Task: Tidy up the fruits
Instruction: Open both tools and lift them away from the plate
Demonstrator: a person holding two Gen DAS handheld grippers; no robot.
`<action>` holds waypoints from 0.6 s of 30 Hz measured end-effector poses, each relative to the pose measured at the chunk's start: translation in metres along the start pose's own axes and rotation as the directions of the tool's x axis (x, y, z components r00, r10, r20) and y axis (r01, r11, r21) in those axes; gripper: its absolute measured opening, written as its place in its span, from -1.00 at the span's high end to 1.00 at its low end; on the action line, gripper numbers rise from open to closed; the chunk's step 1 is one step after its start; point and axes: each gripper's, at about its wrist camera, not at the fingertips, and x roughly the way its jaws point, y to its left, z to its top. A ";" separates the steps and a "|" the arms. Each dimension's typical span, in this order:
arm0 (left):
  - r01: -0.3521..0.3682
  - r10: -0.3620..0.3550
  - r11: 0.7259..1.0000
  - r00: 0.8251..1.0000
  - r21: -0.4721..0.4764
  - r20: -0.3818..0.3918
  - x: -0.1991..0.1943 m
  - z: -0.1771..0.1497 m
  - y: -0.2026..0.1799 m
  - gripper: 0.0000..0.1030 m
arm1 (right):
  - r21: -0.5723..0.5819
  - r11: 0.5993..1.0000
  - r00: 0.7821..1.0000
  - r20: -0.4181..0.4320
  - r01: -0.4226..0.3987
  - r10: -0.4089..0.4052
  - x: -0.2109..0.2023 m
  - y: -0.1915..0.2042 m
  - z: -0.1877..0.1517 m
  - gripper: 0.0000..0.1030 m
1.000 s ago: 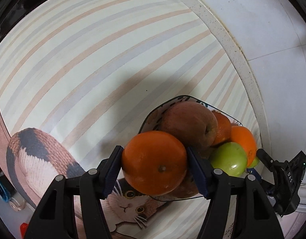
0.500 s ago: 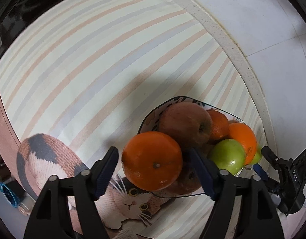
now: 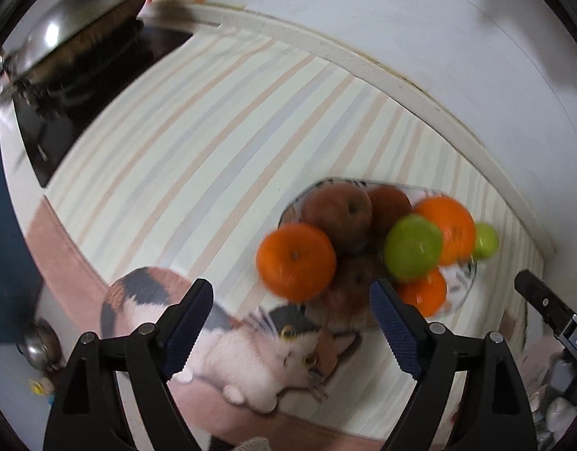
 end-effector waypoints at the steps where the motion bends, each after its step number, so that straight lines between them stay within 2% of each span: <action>1: -0.006 0.006 1.000 1.000 0.015 0.003 -0.005 -0.007 -0.002 -0.65 | -0.018 1.000 1.000 0.002 0.004 -0.004 -0.007 0.005 -0.008 -0.89; 7: -0.032 0.028 0.995 0.998 0.089 0.048 -0.036 -0.043 -0.016 -0.65 | -0.079 0.996 0.998 0.051 0.028 -0.024 -0.046 0.025 -0.045 -0.89; 12: -0.019 0.008 0.992 0.996 0.122 0.086 -0.065 -0.064 -0.023 -0.65 | -0.120 0.991 0.993 0.116 0.052 -0.038 -0.087 0.041 -0.071 -0.89; 18: -0.025 0.002 0.989 0.988 0.144 0.157 -0.108 -0.089 -0.023 -0.65 | -0.146 0.987 0.976 0.213 0.070 -0.038 -0.145 0.059 -0.101 -0.89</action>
